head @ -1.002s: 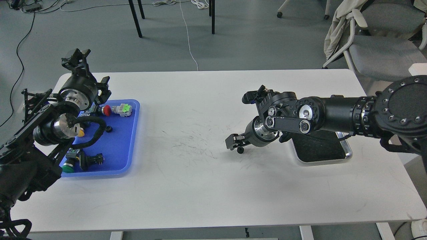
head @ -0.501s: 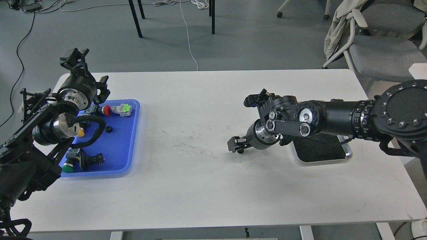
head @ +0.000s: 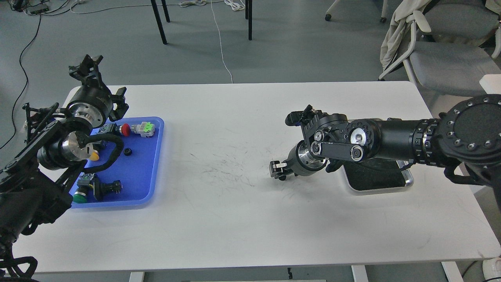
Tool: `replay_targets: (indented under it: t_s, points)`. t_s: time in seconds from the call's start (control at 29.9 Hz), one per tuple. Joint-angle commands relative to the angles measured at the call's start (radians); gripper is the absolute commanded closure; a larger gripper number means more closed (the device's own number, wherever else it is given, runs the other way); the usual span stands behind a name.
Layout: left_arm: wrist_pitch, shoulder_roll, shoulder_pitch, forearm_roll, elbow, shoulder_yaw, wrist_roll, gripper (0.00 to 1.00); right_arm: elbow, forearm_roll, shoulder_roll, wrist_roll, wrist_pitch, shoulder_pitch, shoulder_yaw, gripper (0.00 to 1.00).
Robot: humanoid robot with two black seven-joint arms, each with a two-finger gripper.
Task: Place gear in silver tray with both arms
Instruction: 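Close the right gripper on the black gear, then lift the gear and lower it into the silver tray with the right gripper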
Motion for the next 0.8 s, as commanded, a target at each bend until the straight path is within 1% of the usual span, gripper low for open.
replay_targets:
  t_s: [0.0,0.07,0.13,0.17,0.23,0.27,0.3,0.43,0.77]
  points:
    - [0.000,0.000,0.000,0.000,0.000,0.000,0.000,0.02,0.003,0.001,0.000,-0.002,0.003,-0.002,0.000,0.45]
    - [0.000,0.000,0.001,0.000,0.000,0.000,0.000,0.02,0.004,0.001,0.000,-0.003,0.004,-0.002,0.000,0.49]
    - [0.000,0.000,0.000,0.000,0.000,0.000,0.000,0.02,0.012,-0.001,0.000,-0.003,0.007,-0.002,0.000,0.64]
    - [0.000,0.000,0.000,0.000,0.000,0.000,0.000,0.02,0.012,-0.001,0.000,-0.005,0.016,-0.002,0.000,0.69]
    - [0.000,-0.002,0.000,0.000,0.000,0.000,0.000,0.02,0.012,-0.001,0.000,-0.005,0.033,-0.002,0.000,0.72]
    - [0.000,-0.002,0.001,0.000,0.000,0.000,0.000,0.02,0.012,-0.001,0.000,-0.003,0.035,-0.002,0.000,0.75]
    - [0.000,0.000,0.000,0.000,0.000,0.000,0.000,0.02,0.012,-0.001,0.000,-0.005,0.036,-0.002,0.000,0.82]
    - [0.000,-0.002,0.002,0.000,0.000,0.000,0.000,0.02,0.009,-0.002,0.000,-0.005,0.039,0.000,-0.002,0.97]
    - [0.005,-0.003,0.000,0.000,0.000,0.002,0.000,0.02,-0.008,0.001,0.000,-0.003,0.039,0.037,0.015,0.98]
